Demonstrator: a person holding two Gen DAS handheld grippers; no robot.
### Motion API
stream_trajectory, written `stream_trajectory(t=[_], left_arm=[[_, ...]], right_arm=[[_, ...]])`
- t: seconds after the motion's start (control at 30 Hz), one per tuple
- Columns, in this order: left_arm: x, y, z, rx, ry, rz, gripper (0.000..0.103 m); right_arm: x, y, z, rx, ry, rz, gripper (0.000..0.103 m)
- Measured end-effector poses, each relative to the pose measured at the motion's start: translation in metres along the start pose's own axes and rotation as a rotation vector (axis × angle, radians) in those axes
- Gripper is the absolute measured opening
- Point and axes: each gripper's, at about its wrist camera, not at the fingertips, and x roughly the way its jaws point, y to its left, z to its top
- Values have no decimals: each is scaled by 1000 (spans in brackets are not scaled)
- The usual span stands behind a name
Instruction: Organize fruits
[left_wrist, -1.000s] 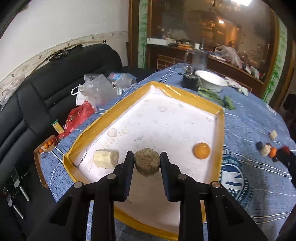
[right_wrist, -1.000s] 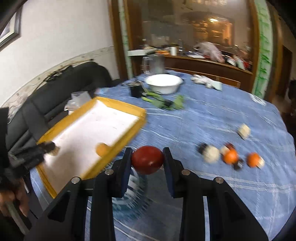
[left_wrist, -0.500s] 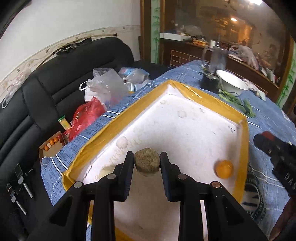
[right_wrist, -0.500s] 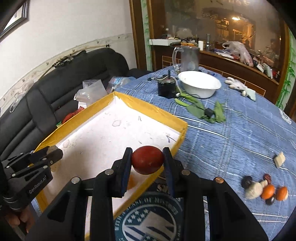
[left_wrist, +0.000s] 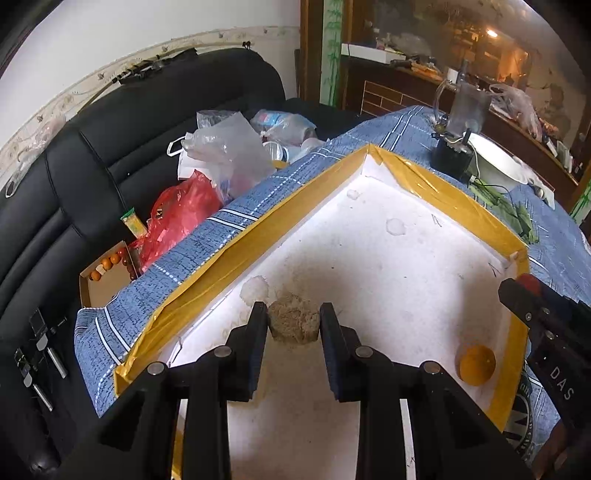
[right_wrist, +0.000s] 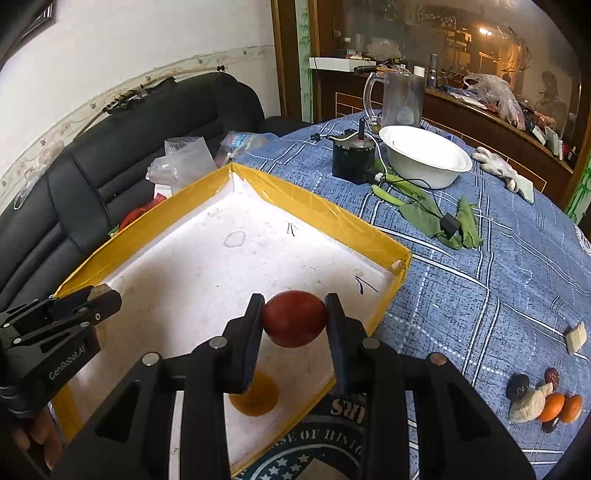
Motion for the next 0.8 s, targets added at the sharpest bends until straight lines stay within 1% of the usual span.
stream_trajectory(t=[0.17,0.3,0.33,0.37,0.4,0.43,0.5,0.57,0.6,0.67,0.73,0.8], left_arm=[[6,4,3,-18,17,-2,28],[9,8,4,-35,24,8,28],[11,9,5,-39,33,14,33],[12,9,5,-45,41,19,47],[12,11,4,-56,45,15,52],[10,13,4,-67,37,9,54],[6,16,4,-76,24,12,55],[-2,19,3,-91,7,3,65],[-6,22,3,-101,-3,-1,68],[-15,27,1,-131,-28,-8,78],[-23,29,-1,-149,-51,-7,78],[-33,28,-4,-150,-67,-20,78]], right_arm=[[6,-2,3,1,10,-5,35],[16,-2,3,-3,40,-13,36],[19,-2,3,-7,58,-19,36],[21,-1,2,-12,69,-25,39],[21,0,1,-16,70,-36,47],[19,0,0,-19,62,-47,53],[11,-2,0,-20,47,-58,60],[-2,-5,-2,-21,22,-74,64],[-8,-8,-3,-21,12,-79,66],[-24,-15,-9,-8,-12,-92,70],[-41,-24,-18,7,-37,-103,75],[-61,-33,-34,25,-56,-114,78]])
